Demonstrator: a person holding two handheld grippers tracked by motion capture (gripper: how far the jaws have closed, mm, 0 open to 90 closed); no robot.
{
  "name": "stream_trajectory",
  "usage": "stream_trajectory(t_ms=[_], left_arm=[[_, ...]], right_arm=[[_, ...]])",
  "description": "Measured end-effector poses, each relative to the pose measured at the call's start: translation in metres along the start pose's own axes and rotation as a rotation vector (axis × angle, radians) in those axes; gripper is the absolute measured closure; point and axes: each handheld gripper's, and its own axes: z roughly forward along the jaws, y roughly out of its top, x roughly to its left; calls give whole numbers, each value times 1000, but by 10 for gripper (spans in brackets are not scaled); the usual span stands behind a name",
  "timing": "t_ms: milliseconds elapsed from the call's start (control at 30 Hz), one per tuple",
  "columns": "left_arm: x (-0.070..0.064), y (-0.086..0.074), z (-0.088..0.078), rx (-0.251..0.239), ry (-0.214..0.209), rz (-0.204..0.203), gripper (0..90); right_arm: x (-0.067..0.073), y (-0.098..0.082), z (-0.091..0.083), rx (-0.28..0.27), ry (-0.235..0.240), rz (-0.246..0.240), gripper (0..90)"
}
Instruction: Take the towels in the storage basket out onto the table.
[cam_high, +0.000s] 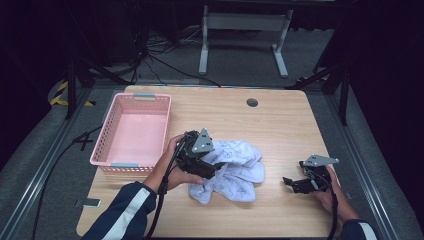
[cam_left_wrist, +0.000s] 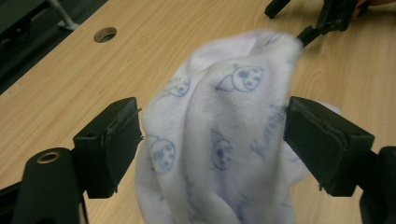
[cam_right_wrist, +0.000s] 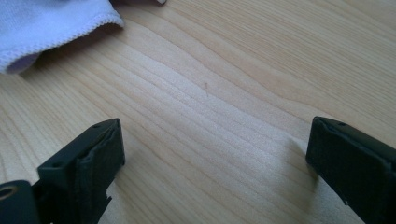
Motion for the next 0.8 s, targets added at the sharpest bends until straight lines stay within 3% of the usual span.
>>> stream_trajectory(t_ms=[100, 167, 267, 300, 333, 367, 400, 433, 467, 500, 533, 667, 733, 800], left_arm=[[-4, -5, 1, 8, 0, 7, 204], [-9, -12, 4, 38, -1, 20, 208], [-17, -30, 10, 58, -15, 11, 219], [-19, -35, 12, 73, -3, 15, 227], [-22, -42, 14, 88, 16, 17, 227], [-24, -50, 15, 93, 4, 5, 229], [-25, -55, 15, 98, -3, -2, 235], [-27, -63, 16, 113, 16, -4, 241], [-27, -63, 16, 113, 16, -4, 241], [-30, -76, 15, 125, 20, -16, 240], [-31, -83, 15, 137, 16, -34, 245], [-34, -102, 16, 150, -1, -84, 233], [-36, -114, 18, 174, -5, -109, 216], [-37, -120, 22, 189, -30, -143, 223]], right_arm=[[1, 0, 0, 1, 0, -3, 54], [3, 1, -1, 6, 1, -4, 71], [7, 4, -1, 10, 6, -13, 164], [10, 6, -2, 8, 6, -14, 198], [13, 8, -2, 21, -3, -24, 160], [16, 11, -2, 35, -9, -38, 182], [19, 13, -4, 19, 29, -39, 209], [21, 15, -6, 2, 58, -43, 198], [21, 15, -6, 2, 58, -43, 198], [28, 23, -12, -57, 109, -75, 256], [33, 28, -14, -75, 129, -82, 270], [48, 43, -11, -103, 152, -114, 283], [60, 53, -7, -116, 157, -157, 302], [73, 62, 0, -123, 195, -186, 292]])
